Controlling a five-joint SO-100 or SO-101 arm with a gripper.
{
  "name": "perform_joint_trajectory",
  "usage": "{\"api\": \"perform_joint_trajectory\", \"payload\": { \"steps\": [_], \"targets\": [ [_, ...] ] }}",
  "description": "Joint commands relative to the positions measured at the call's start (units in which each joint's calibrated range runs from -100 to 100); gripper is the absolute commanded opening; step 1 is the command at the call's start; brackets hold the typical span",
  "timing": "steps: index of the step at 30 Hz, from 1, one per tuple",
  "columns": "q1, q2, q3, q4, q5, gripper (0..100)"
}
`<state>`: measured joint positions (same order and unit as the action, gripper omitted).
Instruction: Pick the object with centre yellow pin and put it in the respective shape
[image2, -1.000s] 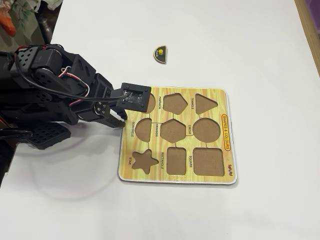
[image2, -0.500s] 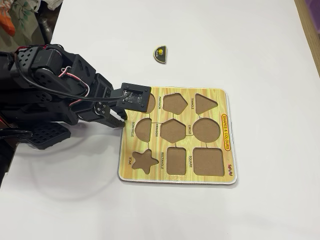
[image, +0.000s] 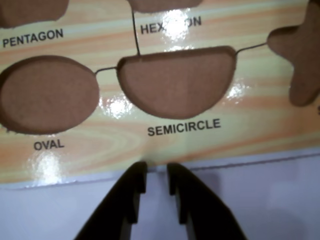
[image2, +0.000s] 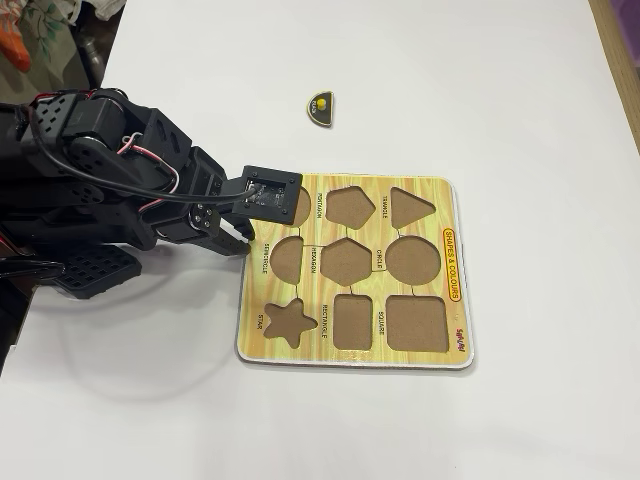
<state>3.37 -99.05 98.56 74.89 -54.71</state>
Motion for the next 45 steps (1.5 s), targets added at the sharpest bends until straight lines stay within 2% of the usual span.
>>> {"api": "perform_joint_trajectory", "payload": {
  "steps": [1, 21, 32, 40, 45],
  "targets": [
    [0.44, 0.73, 0.36, 0.47, 0.26, 6],
    [0.05, 2.74, -0.72, 0.22, -0.31, 5],
    [-0.05, 29.68, -17.00, -8.77, -0.16, 5],
    [-0.63, 45.41, -37.50, -7.91, 0.26, 5],
    [-0.93, 49.68, -44.60, -7.82, 0.31, 5]
  ]
}}
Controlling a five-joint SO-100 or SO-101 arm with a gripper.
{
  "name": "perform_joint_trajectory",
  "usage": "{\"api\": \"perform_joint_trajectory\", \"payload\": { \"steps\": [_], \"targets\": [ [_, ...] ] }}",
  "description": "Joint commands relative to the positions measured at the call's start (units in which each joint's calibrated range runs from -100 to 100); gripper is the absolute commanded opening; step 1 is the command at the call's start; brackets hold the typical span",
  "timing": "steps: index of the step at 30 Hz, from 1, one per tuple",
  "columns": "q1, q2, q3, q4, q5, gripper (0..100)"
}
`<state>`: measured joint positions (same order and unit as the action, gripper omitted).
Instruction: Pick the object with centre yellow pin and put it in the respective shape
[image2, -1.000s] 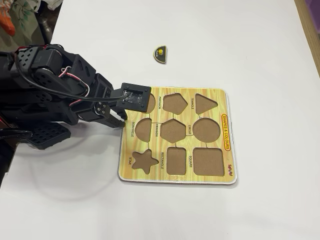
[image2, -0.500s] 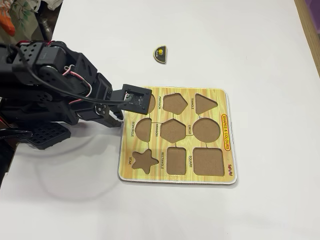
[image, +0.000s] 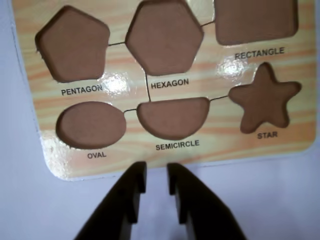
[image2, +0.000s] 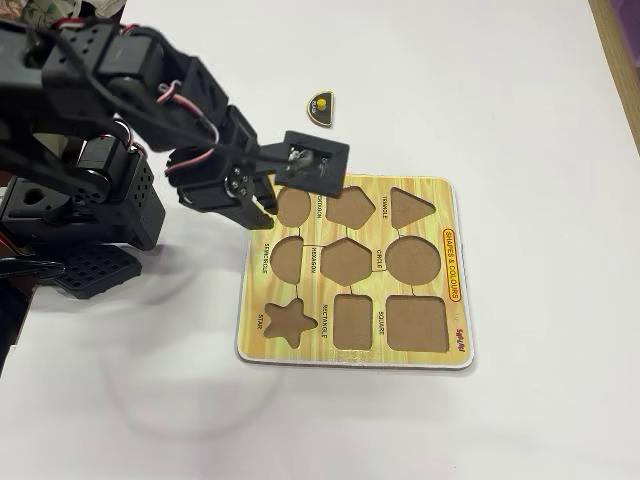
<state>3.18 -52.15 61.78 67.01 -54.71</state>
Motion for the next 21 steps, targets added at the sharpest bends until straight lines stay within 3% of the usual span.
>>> {"api": "perform_joint_trajectory", "payload": {
  "steps": [1, 21],
  "targets": [
    [-1.62, 3.78, -9.35, 0.06, 0.31, 5],
    [-29.84, 29.64, -35.61, 0.06, 0.31, 6]
  ]
}}
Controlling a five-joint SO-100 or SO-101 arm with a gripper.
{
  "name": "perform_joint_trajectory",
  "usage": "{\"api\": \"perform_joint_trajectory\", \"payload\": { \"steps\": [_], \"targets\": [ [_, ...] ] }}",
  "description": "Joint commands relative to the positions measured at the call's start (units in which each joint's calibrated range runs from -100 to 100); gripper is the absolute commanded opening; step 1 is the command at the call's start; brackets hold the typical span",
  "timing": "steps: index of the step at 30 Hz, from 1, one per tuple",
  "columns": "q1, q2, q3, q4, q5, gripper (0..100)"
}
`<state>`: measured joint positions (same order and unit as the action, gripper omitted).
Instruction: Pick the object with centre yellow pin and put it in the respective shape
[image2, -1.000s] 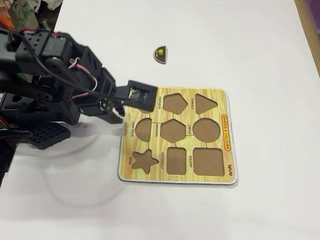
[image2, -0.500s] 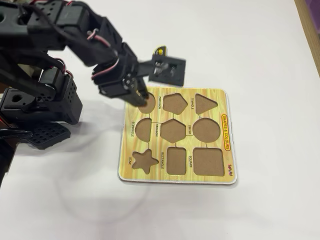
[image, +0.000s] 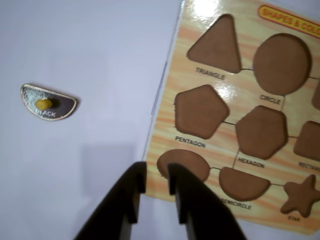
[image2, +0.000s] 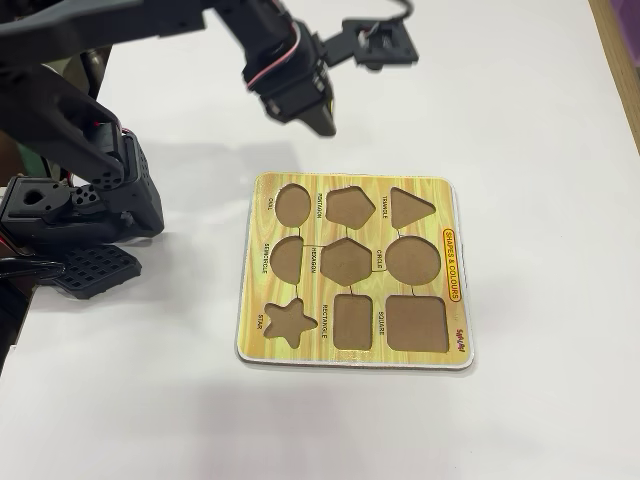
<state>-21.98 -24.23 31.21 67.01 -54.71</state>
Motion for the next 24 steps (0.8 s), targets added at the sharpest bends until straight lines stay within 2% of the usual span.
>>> {"api": "perform_joint_trajectory", "payload": {
  "steps": [1, 16, 24],
  "targets": [
    [-5.85, 2.39, -5.49, 0.06, 0.31, 6],
    [-21.86, 9.42, -8.54, 0.15, 0.31, 6],
    [-23.43, 18.79, -23.11, 11.47, 0.31, 6]
  ]
}}
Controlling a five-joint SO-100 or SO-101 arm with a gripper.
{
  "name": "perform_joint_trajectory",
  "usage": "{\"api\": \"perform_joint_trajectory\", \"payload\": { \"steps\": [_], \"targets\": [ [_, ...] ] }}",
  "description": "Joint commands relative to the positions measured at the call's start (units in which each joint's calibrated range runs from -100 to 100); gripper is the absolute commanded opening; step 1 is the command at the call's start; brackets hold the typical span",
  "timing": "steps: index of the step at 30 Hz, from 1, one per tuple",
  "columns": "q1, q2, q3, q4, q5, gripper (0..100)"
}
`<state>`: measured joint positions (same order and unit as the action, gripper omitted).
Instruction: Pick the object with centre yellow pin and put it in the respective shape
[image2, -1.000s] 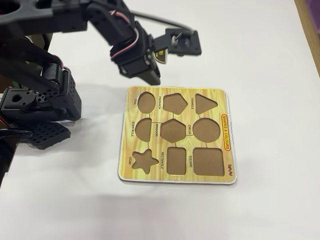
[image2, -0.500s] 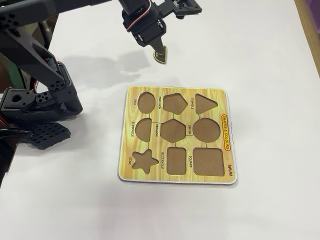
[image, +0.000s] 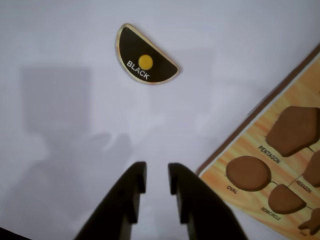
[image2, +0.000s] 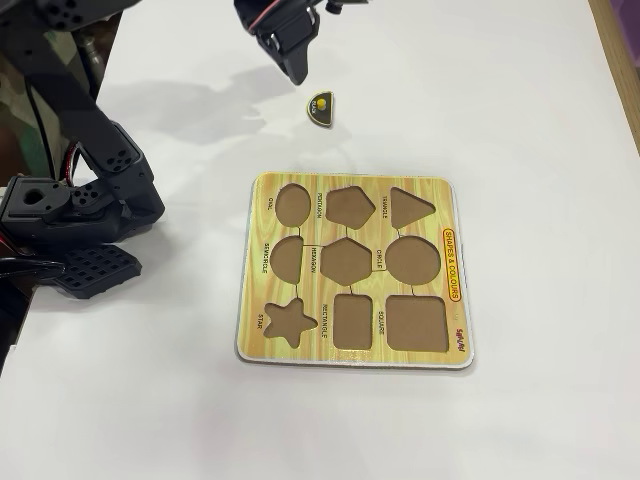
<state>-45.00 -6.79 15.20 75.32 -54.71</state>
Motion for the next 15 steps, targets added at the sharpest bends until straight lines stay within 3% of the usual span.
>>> {"api": "perform_joint_trajectory", "payload": {
  "steps": [1, 15],
  "targets": [
    [-0.41, 2.27, -8.27, 3.50, 0.31, 6],
    [-0.71, 12.73, -9.62, -1.60, 0.26, 6]
  ]
}}
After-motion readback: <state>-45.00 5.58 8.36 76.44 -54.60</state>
